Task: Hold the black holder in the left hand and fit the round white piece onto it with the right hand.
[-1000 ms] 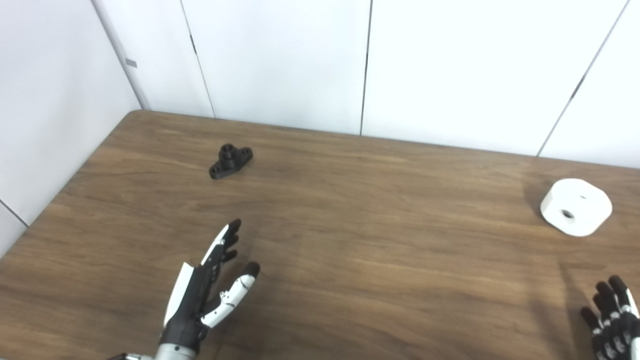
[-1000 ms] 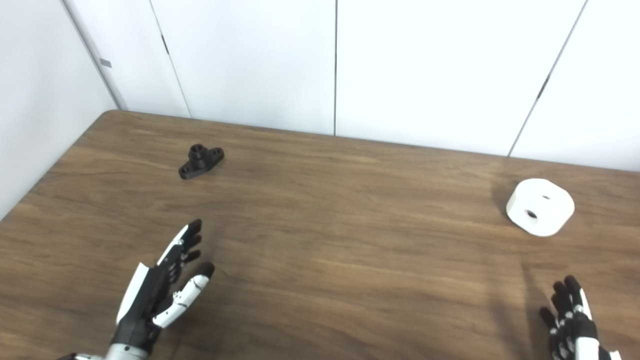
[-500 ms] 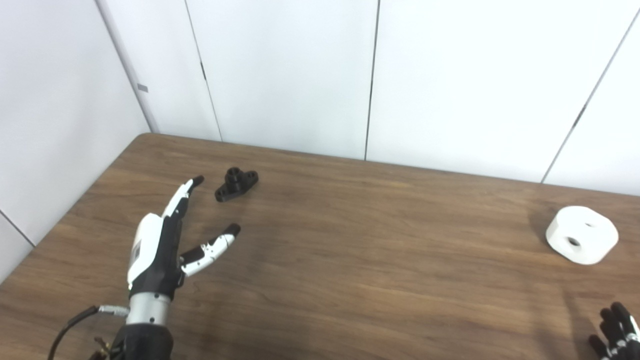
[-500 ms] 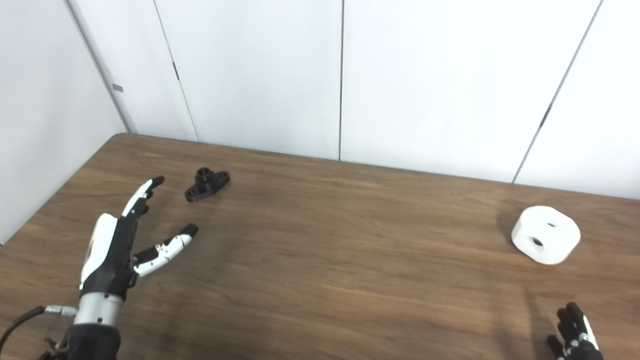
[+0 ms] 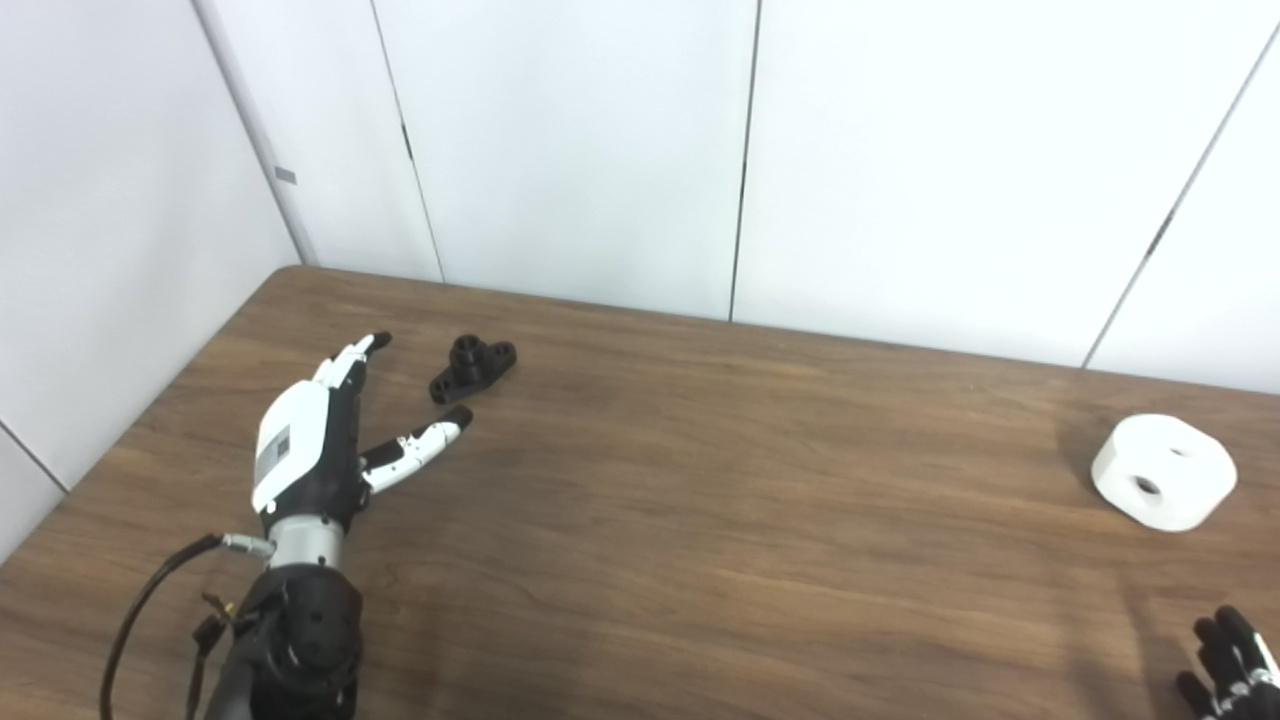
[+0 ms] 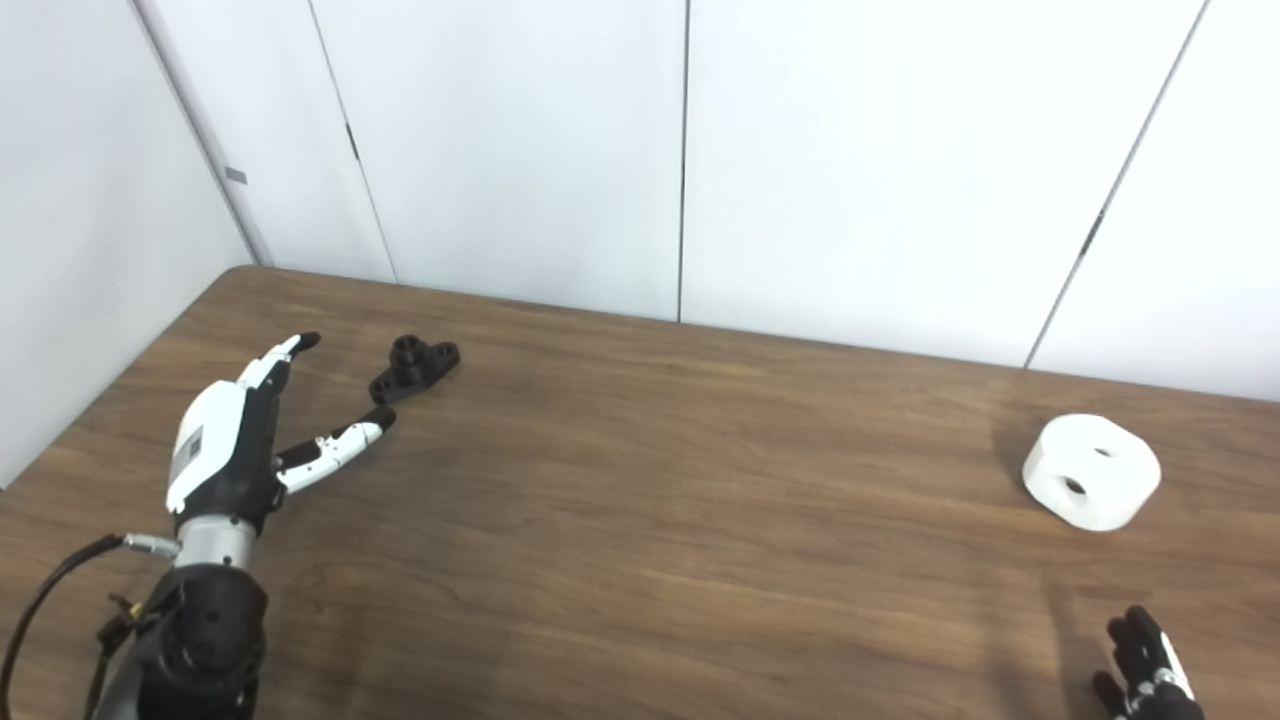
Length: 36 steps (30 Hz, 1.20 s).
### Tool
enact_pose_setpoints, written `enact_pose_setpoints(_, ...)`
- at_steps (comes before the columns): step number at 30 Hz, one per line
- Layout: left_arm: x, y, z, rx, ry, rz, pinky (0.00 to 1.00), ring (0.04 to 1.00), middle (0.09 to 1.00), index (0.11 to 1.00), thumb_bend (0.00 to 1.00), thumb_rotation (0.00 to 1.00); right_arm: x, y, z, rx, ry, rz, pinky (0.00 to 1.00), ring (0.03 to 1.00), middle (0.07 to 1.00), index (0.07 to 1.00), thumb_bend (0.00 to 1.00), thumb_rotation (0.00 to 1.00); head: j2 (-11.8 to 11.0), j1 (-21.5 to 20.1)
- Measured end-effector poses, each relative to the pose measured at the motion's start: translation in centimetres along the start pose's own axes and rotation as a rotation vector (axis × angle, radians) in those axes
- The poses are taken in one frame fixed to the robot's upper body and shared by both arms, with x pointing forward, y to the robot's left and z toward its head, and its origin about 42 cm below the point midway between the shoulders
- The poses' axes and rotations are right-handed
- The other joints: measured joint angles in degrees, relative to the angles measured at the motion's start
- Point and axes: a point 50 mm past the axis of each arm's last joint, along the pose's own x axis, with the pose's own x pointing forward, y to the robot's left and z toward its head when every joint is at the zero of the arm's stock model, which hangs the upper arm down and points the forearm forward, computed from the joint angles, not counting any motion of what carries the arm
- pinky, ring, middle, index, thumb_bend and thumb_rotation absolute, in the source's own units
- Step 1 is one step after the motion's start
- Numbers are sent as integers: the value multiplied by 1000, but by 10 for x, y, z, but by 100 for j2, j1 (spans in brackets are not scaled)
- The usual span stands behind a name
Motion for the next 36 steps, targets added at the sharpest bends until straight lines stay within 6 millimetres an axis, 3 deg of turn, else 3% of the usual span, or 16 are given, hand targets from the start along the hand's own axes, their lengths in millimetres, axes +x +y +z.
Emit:
enact_pose_setpoints(23, 73, -27, -6, -8, 103, -91, 873, 948, 919, 847, 816, 421, -2, 0, 0, -12, 0, -3, 1000, 1000, 957, 951, 573, 1000, 44, -70)
enact_pose_setpoints(25, 79, -30, -5, 2, 106, -102, 874, 948, 918, 844, 815, 408, -2, 0, 0, -18, -3, 5, 1000, 1000, 989, 987, 569, 1000, 44, -79)
enact_pose_setpoints(36, 95, -46, -1, 30, 131, -151, 875, 942, 916, 823, 839, 364, -2, -1, 3, -17, 8, 40, 1000, 1000, 1000, 1000, 528, 1000, 62, -114)
